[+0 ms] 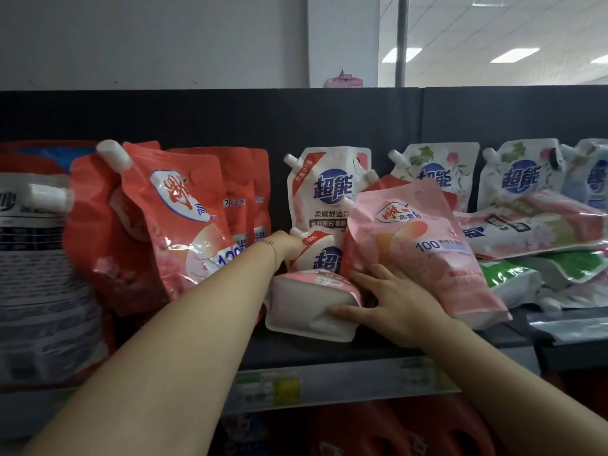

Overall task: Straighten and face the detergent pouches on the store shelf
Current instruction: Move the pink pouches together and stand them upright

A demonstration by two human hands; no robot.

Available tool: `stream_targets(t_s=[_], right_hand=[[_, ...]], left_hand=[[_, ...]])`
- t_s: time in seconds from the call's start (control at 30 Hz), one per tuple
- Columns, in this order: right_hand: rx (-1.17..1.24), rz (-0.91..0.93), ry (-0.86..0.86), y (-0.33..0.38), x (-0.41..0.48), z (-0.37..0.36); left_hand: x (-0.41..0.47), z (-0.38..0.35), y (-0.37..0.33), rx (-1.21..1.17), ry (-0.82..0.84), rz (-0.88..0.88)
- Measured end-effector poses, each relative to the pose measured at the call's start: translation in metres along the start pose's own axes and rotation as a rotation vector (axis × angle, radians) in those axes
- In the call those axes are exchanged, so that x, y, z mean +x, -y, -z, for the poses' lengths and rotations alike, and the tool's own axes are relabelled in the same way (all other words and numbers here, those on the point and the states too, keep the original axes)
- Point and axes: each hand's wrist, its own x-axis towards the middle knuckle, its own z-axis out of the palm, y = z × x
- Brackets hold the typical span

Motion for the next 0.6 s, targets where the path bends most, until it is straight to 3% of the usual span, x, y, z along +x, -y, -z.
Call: stream_targets(t_s=[0.13, 0.23, 0.6], right_hand=[[0.090, 0.037, -0.004, -0.005, 0.002, -0.002], [0.155, 0.046, -0.012, -0.009, 0.003, -0.004], [0.124, 0.052, 0.008, -0.012, 0.003, -0.006]], left_hand=[[0.017, -0.004, 0.005, 0.018, 0.132, -0.015], [0.031, -0.007, 0.010, -0.008, 0.123, -0.044], [0.016, -0.011, -0.011, -0.388, -0.173, -0.301]])
